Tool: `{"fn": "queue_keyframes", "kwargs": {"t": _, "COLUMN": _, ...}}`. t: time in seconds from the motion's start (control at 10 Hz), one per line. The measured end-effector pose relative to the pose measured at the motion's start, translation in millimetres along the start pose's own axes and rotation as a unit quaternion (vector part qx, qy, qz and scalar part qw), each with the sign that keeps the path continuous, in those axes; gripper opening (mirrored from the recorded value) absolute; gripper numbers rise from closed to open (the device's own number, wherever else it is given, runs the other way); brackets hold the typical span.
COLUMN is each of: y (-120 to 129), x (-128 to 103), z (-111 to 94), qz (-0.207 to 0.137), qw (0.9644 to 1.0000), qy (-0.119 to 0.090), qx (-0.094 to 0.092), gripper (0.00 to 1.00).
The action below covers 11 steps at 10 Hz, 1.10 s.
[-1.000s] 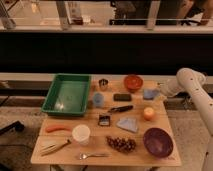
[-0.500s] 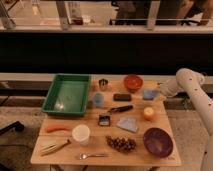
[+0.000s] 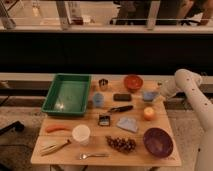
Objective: Place sponge in table surface
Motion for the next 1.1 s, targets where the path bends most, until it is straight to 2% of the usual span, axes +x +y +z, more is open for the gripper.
{"fn": "queue_keyframes", "kwargs": {"t": 0.1, "y": 0, "x": -2, "z": 3, "qz": -0.001, "qw": 1.0, "qy": 0.001, "qx": -0.002, "gripper": 0.35}}
{"fn": "queue_keyframes", "kwargs": {"t": 0.2, "y": 0, "x": -2, "z": 6, "qz": -0.001, "qw": 1.0, "qy": 0.002, "qx": -0.005, "gripper": 0.39}}
{"fn": "queue_keyframes", "kwargs": {"t": 0.5, "y": 2, "x": 1, "z": 9, "qz": -0.005, "qw": 0.9999, "qy": 0.009, "qx": -0.007, "gripper": 0.69}}
{"fn": "queue_keyframes", "kwargs": {"t": 0.7, "y": 3, "x": -2, "z": 13, "qz": -0.008, "qw": 0.9999, "qy": 0.01, "qx": -0.01, "gripper": 0.8}}
{"fn": "queue_keyframes", "kwargs": {"t": 1.1, "y": 4, "x": 0, "z": 14, "qz": -0.006, "qw": 0.9998, "qy": 0.014, "qx": -0.015, "gripper": 0.8}}
